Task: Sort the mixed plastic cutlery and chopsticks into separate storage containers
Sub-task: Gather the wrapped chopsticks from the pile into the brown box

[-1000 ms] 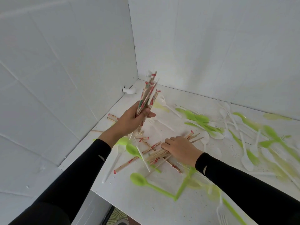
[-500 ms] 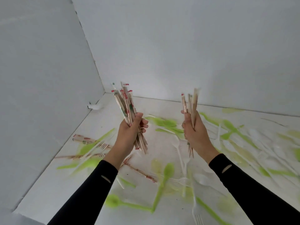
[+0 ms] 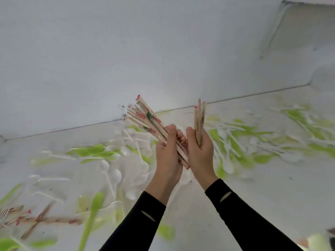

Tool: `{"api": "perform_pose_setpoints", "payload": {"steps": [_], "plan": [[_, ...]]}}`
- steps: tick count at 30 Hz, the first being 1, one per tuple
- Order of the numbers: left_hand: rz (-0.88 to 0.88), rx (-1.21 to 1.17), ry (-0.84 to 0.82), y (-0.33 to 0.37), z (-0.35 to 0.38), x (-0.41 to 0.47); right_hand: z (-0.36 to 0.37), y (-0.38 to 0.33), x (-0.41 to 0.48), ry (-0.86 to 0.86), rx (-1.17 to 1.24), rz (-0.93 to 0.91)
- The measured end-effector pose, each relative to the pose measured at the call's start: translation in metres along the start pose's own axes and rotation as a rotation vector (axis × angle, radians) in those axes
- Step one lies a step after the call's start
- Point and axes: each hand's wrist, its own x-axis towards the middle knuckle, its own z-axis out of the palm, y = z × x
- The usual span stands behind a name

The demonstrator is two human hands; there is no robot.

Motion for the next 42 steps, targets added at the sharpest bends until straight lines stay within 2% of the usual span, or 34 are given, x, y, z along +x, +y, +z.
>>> {"api": "perform_pose_setpoints", "payload": {"steps": [2, 7, 8, 11, 16, 21, 23, 27, 33, 38, 42], "plan": [[-0.024, 0.080, -0.050, -0.033, 0.039, -0.010, -0.057, -0.008, 0.020, 0.068, 0.029, 0.066], [-0.073, 0.177, -0.001, -0.100, 0.091, -0.009, -0.175, -0.039, 0.065, 0.144, 0.316, 0.258], [-0.112, 0.196, -0.023, -0.130, 0.116, -0.015, -0.216, -0.048, 0.074, 0.185, 0.389, 0.257], [-0.207, 0.169, -0.051, -0.191, 0.154, -0.027, -0.276, -0.061, 0.089, 0.221, 0.509, 0.229], [-0.491, 0.069, -0.115, -0.285, 0.220, -0.058, -0.361, -0.054, 0.088, 0.330, 0.531, 0.180], [-0.648, 0.040, -0.276, -0.350, 0.276, -0.074, -0.429, -0.039, 0.086, 0.437, 0.478, 0.221], [-0.666, 0.046, -0.343, -0.369, 0.294, -0.075, -0.462, -0.039, 0.091, 0.470, 0.476, 0.225], [-0.632, 0.061, -0.360, -0.398, 0.337, -0.075, -0.525, -0.028, 0.105, 0.518, 0.406, 0.224], [-0.638, 0.116, -0.421, -0.446, 0.408, -0.072, -0.605, -0.019, 0.138, 0.615, 0.440, 0.238], [-0.653, 0.137, -0.485, -0.489, 0.474, -0.057, -0.667, -0.031, 0.186, 0.644, 0.441, 0.244], [-0.599, 0.173, -0.524, -0.515, 0.530, -0.042, -0.718, -0.047, 0.233, 0.599, 0.397, 0.245]]}}
